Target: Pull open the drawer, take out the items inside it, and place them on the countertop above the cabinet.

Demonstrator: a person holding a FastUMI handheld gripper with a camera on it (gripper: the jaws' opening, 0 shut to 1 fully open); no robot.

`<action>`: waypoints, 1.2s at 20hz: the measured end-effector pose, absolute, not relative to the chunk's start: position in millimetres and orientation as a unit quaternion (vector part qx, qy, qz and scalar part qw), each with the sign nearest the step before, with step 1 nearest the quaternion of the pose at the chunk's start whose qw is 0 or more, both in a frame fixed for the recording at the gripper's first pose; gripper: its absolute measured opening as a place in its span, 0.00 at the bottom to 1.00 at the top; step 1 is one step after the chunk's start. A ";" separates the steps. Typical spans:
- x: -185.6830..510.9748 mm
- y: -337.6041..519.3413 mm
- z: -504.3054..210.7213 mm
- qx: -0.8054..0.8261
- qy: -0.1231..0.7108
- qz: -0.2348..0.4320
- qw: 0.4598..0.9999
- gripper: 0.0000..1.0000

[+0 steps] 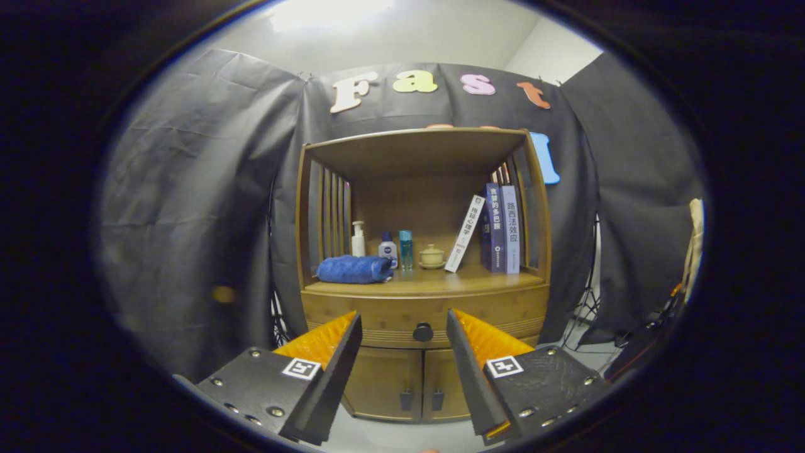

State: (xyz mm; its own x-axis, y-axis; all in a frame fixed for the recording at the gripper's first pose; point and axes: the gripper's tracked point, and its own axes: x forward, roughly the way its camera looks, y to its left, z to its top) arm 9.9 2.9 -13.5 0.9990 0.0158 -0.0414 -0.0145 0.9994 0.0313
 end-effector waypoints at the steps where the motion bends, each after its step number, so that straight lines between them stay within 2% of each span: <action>1: 10.7 3.0 -15.5 0.016 0.023 0.008 1.000 0.81; 8: 37.2 5.6 -35.3 0.032 0.043 0.011 0.998 0.81; 15: 110.9 12.4 -68.0 0.066 0.071 0.028 0.995 0.82; 21: 169.2 -11.3 -120.3 0.064 0.136 -0.030 0.988 0.83; 24: 189.1 -15.5 -149.1 0.073 0.171 -0.039 0.982 0.57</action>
State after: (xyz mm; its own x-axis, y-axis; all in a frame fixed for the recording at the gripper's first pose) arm 189.1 -15.5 -149.1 0.9385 -0.0516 -0.3415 0.1012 0.9865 0.1291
